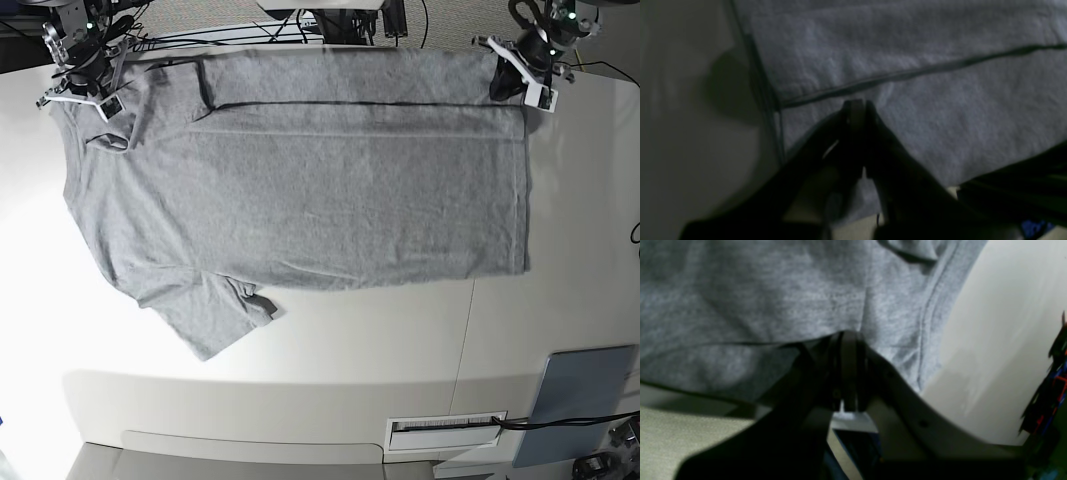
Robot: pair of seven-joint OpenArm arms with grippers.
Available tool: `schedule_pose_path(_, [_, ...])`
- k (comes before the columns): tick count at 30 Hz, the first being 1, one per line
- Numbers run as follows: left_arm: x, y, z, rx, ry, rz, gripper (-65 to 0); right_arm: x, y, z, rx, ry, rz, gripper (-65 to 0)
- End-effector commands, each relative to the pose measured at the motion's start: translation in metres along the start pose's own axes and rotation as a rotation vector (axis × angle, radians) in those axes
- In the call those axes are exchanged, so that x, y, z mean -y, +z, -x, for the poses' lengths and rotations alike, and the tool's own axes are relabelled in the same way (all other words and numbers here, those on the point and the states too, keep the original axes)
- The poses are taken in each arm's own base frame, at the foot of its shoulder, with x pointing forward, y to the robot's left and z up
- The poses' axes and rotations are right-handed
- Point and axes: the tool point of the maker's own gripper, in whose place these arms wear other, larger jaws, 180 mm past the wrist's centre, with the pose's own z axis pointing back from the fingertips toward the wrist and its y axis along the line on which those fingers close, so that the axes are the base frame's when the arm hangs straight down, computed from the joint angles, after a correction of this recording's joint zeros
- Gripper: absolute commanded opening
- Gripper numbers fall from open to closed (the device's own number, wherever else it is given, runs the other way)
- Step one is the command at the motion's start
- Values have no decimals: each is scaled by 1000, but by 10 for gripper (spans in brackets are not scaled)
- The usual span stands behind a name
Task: Fold the T-shirt properly
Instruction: 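Regrasp the folded edge with both grippers and drag it back, then reach both grippers down the shirt sides to the hem corners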
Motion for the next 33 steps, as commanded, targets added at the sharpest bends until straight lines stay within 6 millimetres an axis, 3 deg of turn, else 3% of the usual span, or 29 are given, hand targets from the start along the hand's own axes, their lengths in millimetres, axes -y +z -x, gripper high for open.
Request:
schedule_pose_path(1, [-8,11,48,-213,-47,-44,-650,-2,3,4,-12,5,-12,-650])
schedule_pose_path(7, [-4,10,17,-129,-93,-32,-650,15,11,-10,19,31,81,-650])
schedule_pose_path(16, [1,15,-61,12,-257,-28,-650,46,34,-52,143,68,241,-650])
schedule_pose_path(24, [-12,10,-131,173,-300,-101,-640,88,40,-100,258,35,349,-650])
schedule_pose_path(27, [-18,5,-159,232,-255,-116,-373,94,39,-126,320,18,309,-650])
schedule_pose_path(28, [-23,3,-167,244,-227,-127,-311,96,39,-135,345,10,289,-633])
schedule_pose_path(29, [-29,-1,-175,252,-205,-139,-286,97,40,-144,368,3,274,-568])
schedule_pose_path(31, [-43,-10,-188,262,-182,-162,-285,102,42,-160,420,-26,257,-420])
schedule_pose_path(33, [-55,-20,-199,263,-155,-178,-286,108,41,-171,461,-74,245,-314])
